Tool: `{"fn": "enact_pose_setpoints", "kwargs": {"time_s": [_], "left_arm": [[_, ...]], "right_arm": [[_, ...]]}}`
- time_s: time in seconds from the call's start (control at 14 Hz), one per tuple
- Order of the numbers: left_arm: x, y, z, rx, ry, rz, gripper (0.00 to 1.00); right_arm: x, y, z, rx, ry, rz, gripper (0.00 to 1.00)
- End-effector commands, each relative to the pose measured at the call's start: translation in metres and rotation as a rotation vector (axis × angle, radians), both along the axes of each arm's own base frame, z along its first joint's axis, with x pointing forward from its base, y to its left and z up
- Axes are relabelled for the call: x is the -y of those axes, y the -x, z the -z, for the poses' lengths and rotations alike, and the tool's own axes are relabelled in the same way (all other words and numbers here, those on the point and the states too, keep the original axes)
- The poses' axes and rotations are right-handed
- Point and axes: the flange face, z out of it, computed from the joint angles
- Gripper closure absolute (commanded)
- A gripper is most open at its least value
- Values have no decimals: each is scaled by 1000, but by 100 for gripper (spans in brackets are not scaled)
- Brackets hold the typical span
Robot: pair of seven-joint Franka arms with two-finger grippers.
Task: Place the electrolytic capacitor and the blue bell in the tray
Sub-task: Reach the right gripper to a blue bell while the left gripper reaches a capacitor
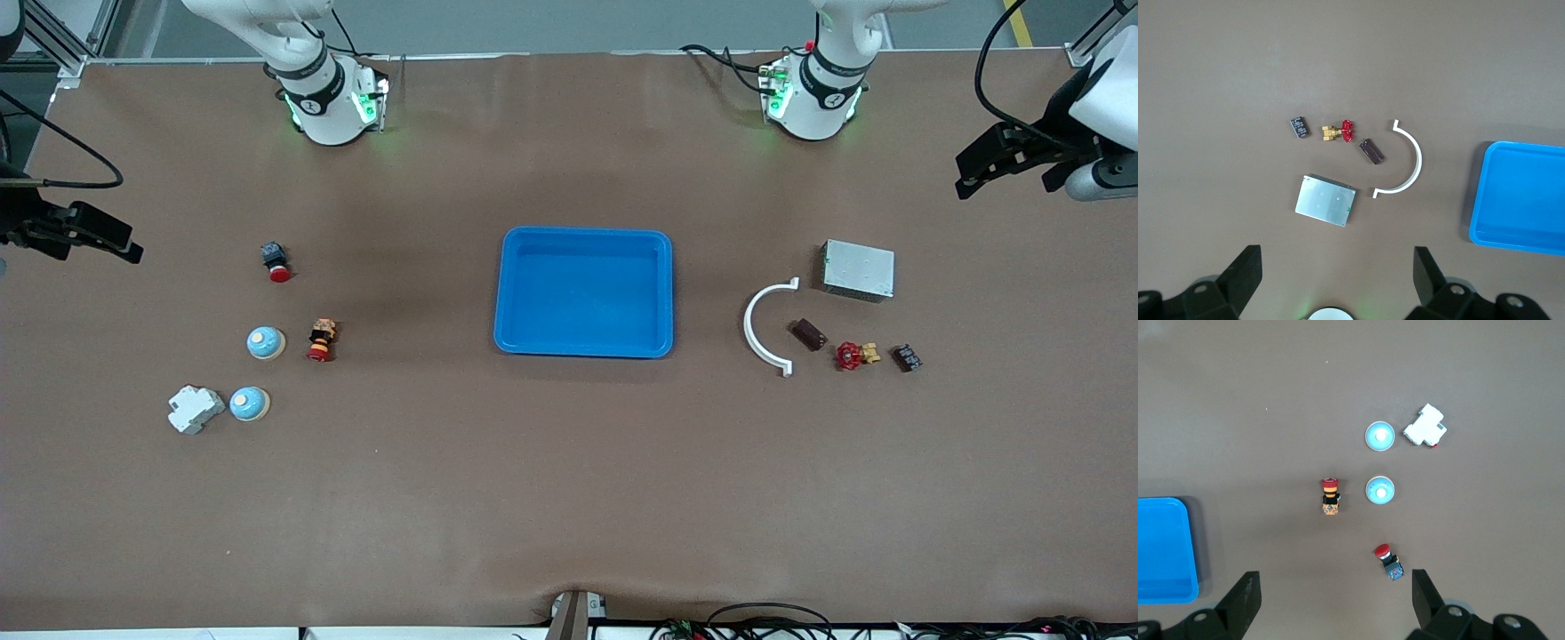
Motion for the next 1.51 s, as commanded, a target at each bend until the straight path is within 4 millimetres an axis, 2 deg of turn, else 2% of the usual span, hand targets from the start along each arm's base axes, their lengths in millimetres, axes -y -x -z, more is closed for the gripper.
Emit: {"fn": "enact_pose_setpoints", "kwargs": {"time_s": [0.0, 0.29, 0.5, 0.65, 0.79, 1.15, 1.22, 1.36, 1.43], "left_arm": [[-2, -2, -2, 3, 14, 17, 0], [-2, -4, 1, -3, 21, 15, 0], [-8, -5, 23, -42, 17, -30, 0], [-24, -11, 53, -48, 13, -96, 0], [-25, -16, 89, -62, 11, -103, 0], [-19, -15, 179, -38, -6, -177, 0], [-22, -13, 198, -38, 2, -186, 0], [-37, -11, 244, -40, 32, -287, 0], [-36, -10, 264, -54, 44, -331, 0]], "right_arm": [[4, 4, -7, -6, -2, 16, 0], [8, 3, -5, -3, 13, 8, 0], [16, 4, -4, -8, 61, 13, 0], [25, 2, -4, 16, 55, 31, 0], [23, 1, 13, -3, 53, 26, 0], [35, 4, 142, 2, 54, 50, 0], [39, 8, 171, 26, 56, 58, 0], [42, 13, 213, 52, 55, 73, 0], [45, 16, 235, 56, 49, 88, 0]]}}
